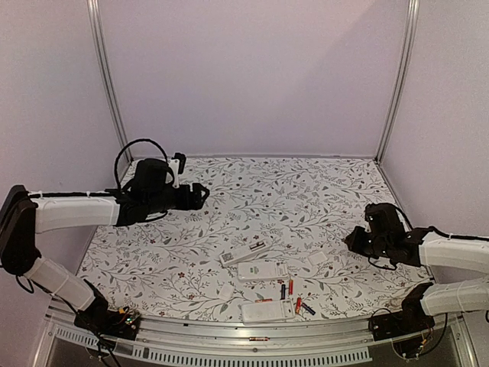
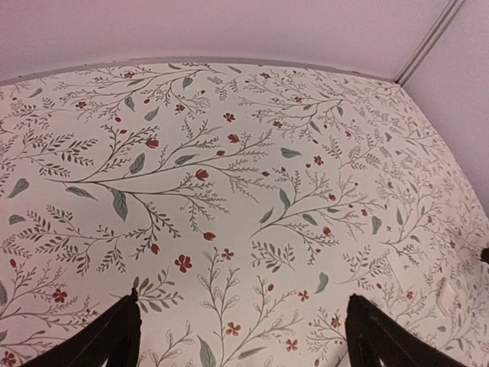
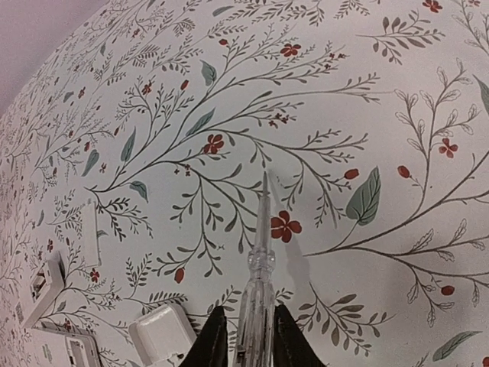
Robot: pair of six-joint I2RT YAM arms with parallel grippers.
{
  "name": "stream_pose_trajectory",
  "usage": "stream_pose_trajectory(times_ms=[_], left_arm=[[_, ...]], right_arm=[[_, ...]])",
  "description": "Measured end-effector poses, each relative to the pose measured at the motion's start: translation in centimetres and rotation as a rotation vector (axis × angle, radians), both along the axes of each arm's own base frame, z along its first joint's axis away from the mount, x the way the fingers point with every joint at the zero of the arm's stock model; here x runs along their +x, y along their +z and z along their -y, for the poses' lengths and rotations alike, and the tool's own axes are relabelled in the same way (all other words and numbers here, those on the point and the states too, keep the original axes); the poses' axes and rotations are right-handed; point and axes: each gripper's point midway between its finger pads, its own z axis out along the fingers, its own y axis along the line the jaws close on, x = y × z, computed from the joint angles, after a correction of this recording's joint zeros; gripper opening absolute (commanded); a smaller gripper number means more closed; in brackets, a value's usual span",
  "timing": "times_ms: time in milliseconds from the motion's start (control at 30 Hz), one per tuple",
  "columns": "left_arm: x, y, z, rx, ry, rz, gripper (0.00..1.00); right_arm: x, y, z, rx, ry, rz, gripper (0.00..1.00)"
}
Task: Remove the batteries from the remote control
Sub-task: Place the screwdriver at the center of the board, then reset both arms
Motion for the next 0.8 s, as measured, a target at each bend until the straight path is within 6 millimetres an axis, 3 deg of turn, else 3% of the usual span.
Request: stream_pose_trajectory(times_ms=[200,433,600,733,800], left_arm=[[0.1,2.0,-0.4,-0.059,0.020,0.043,0.93],[-0.1,1.7,-0.4,-0.066,0.013,0.037,0.93],[0.4,1.0,-0.4,-0.049,0.018,0.028,0.93],[2.2,0.4,-1.7,-0.025,0.053,0.024,0.94],[3.5,0.5,-3.7,-0.014,0.095,0.035,0.94]], right_arm=[[-0.3,-0.7,0.1,0.022,-0.022,-0.019,0.61],[0.1,0.3,-0.1,0.051,-0.028,0.015,0.96],[1.3,1.6,-1.3,0.027,0.034,0.040,0.99],[5.1,4.5,-2.7,-0.020,0.101,0.088,0.99],[7.5,5.6,-1.6,-0.043,0.091,0.123,0.99]])
